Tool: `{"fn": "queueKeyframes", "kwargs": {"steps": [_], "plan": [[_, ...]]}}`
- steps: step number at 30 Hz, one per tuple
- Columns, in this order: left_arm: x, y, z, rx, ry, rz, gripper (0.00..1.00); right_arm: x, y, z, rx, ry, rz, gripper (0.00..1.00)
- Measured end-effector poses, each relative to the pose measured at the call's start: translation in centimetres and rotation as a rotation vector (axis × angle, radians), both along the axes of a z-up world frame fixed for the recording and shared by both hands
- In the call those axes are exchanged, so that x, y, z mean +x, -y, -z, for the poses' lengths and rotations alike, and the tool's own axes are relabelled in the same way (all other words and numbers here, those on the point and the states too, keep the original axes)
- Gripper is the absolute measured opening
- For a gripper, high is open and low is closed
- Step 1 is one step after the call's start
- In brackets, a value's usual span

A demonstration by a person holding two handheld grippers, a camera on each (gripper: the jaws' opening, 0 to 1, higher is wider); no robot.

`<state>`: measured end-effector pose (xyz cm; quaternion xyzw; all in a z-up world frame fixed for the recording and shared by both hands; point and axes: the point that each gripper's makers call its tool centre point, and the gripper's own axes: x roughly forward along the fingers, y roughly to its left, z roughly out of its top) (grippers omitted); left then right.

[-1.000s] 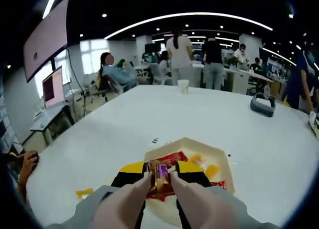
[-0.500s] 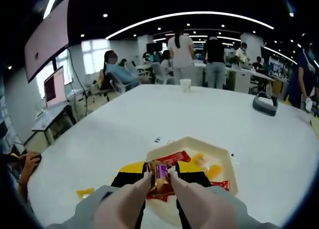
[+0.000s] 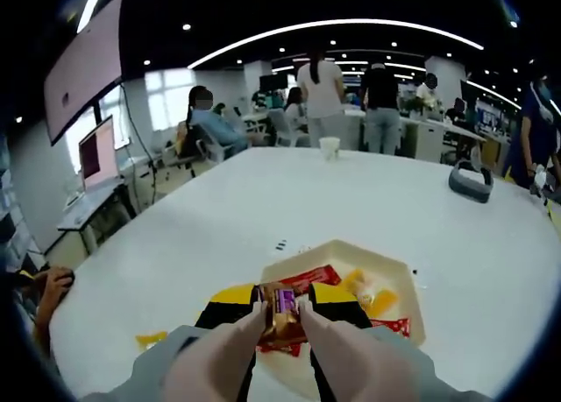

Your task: Place the target food into the container with the food tongs after gripping and lifting it, then release it inside without dropping or visibly crushing the food.

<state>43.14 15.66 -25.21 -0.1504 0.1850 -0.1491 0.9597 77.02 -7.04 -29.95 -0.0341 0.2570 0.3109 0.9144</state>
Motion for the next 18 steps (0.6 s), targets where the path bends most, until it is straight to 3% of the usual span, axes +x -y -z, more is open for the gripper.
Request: {"fn": "queueKeyframes", "kwargs": {"steps": [18], "plan": [[-0.2, -0.5, 0.2, -0.002, -0.015, -0.011, 0.64, 0.1, -1.3, 0.9, 0.006, -0.021, -0.009, 0.22]]}}
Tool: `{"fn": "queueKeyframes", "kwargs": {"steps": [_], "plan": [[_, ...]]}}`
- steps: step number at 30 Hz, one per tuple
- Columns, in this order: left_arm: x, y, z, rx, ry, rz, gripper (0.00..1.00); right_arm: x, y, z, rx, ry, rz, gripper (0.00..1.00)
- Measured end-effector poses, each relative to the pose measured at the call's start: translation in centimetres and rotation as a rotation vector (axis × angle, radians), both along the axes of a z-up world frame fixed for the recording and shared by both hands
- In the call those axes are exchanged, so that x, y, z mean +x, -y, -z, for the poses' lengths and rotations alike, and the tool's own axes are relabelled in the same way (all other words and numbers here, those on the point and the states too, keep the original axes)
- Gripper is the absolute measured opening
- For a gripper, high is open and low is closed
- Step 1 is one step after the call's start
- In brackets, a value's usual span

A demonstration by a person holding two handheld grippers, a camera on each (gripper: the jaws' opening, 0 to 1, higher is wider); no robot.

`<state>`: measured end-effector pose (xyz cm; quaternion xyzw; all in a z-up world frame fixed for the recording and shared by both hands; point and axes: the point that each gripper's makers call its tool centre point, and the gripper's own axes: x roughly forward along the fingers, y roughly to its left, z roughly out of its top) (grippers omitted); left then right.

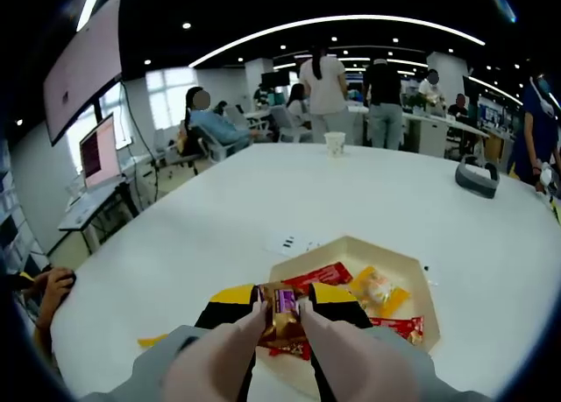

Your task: Place the target food into the container with the food tongs after gripping and lifting it, then release it inside without dropping or visibly crushing the food.

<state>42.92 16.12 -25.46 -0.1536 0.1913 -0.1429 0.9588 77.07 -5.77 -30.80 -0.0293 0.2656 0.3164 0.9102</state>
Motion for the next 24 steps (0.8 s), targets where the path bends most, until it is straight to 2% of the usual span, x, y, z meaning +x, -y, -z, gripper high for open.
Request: {"fn": "queueKeyframes", "kwargs": {"steps": [15, 24], "plan": [[0.19, -0.11, -0.05, -0.003, -0.002, 0.011, 0.64, 0.31, 0.11, -0.20, 0.005, 0.007, 0.012, 0.22], [-0.04, -0.21, 0.00, -0.007, 0.001, 0.009, 0.64, -0.39, 0.45, -0.40, 0.012, 0.002, 0.020, 0.23]]}}
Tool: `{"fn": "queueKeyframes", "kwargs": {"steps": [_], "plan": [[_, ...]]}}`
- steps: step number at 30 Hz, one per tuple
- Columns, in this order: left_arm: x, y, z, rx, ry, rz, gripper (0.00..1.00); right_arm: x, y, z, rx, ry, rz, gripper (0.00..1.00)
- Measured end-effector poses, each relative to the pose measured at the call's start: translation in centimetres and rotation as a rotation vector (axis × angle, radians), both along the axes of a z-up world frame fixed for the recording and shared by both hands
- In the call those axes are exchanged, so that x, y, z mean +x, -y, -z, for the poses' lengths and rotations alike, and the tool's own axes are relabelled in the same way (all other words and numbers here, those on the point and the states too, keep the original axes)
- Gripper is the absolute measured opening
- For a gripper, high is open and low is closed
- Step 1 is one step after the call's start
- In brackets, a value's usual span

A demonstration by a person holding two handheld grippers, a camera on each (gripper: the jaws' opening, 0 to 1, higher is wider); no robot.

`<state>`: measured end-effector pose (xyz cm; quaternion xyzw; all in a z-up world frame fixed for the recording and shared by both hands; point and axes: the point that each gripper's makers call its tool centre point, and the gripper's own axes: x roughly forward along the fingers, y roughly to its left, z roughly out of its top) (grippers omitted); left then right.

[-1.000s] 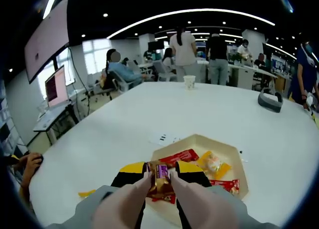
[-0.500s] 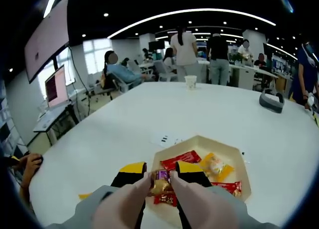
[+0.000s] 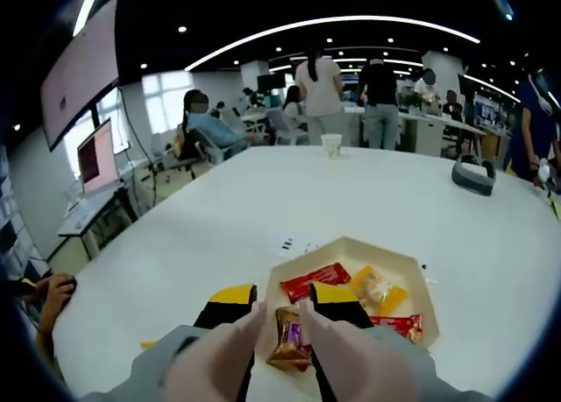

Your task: Place the target food into the container with the food tongs after gripping and lifting it, then release it inside without dropping or visibly crushing the food.

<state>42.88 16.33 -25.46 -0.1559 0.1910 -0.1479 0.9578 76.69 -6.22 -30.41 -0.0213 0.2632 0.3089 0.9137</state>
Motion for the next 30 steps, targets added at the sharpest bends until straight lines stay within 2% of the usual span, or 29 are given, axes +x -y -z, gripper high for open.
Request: {"fn": "queueKeyframes", "kwargs": {"steps": [15, 30], "plan": [[-0.3, 0.2, -0.4, -0.002, 0.022, -0.007, 0.64, -1.5, 0.5, -0.8, -0.002, 0.009, -0.026, 0.24], [-0.5, 0.3, -1.0, -0.008, 0.048, -0.008, 0.64, -3.0, -0.2, -1.3, 0.001, 0.007, -0.057, 0.25]]}}
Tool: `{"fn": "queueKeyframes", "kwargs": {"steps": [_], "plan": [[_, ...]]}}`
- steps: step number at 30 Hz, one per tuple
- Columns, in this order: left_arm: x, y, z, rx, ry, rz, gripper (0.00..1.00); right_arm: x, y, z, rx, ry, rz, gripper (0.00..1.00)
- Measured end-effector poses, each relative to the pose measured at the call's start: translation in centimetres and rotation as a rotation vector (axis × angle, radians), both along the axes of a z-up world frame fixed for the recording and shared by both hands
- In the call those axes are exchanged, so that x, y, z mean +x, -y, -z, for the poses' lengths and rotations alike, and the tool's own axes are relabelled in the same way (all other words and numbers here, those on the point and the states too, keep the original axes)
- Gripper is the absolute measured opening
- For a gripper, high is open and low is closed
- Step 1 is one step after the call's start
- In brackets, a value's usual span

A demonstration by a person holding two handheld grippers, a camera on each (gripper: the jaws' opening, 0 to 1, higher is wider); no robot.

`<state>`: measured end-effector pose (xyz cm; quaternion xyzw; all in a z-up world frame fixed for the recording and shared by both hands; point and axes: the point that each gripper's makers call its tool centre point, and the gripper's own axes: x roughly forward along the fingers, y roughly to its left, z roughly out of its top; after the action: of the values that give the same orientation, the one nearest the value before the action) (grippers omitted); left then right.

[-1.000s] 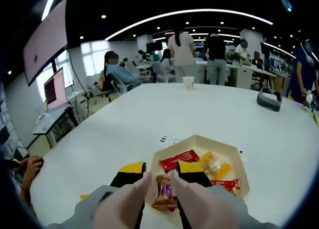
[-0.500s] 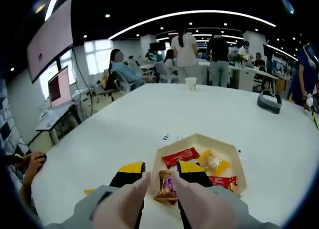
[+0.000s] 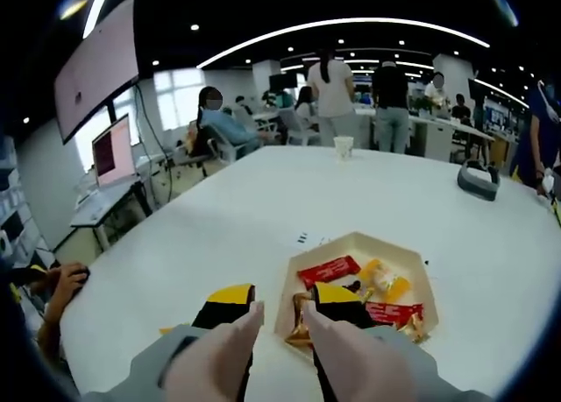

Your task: Place the target food into the container with the food tongs after gripping and lifting it, then release it inside without dropping or visibly crushing the food.

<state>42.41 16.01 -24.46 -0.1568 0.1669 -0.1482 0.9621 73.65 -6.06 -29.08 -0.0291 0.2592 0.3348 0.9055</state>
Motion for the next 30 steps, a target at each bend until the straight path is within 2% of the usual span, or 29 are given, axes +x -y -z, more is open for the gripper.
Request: {"fn": "queueKeyframes", "kwargs": {"steps": [6, 12, 14, 15, 17, 21, 24, 30], "plan": [[-0.3, 0.1, -0.2, 0.006, 0.003, 0.006, 0.64, -0.5, -0.3, -0.4, 0.007, 0.003, -0.006, 0.25], [-1.3, -0.8, -1.6, 0.010, 0.045, -0.029, 0.65, -1.1, -0.5, -1.3, 0.020, 0.023, -0.010, 0.25], [-1.5, -0.7, -1.2, 0.010, 0.036, -0.025, 0.65, -1.5, -0.5, -1.3, 0.025, 0.021, -0.011, 0.25], [-1.8, -0.4, -0.7, 0.015, 0.009, -0.007, 0.64, -2.2, -0.3, -1.2, 0.021, 0.025, -0.018, 0.25], [-1.9, -0.1, -0.6, 0.022, -0.001, 0.004, 0.64, -3.0, 0.1, -0.8, 0.029, 0.016, -0.017, 0.25], [-1.7, 0.8, -1.2, 0.037, 0.004, 0.028, 0.64, -5.0, 0.7, -0.3, 0.033, 0.008, -0.045, 0.25], [-1.4, 1.3, -1.7, 0.043, 0.009, 0.043, 0.64, -6.4, 1.3, 0.6, -0.011, 0.020, -0.079, 0.25], [-1.1, 2.3, -2.9, 0.063, 0.028, 0.063, 0.64, -7.9, 2.4, 1.7, 0.027, -0.021, -0.053, 0.26]]}}
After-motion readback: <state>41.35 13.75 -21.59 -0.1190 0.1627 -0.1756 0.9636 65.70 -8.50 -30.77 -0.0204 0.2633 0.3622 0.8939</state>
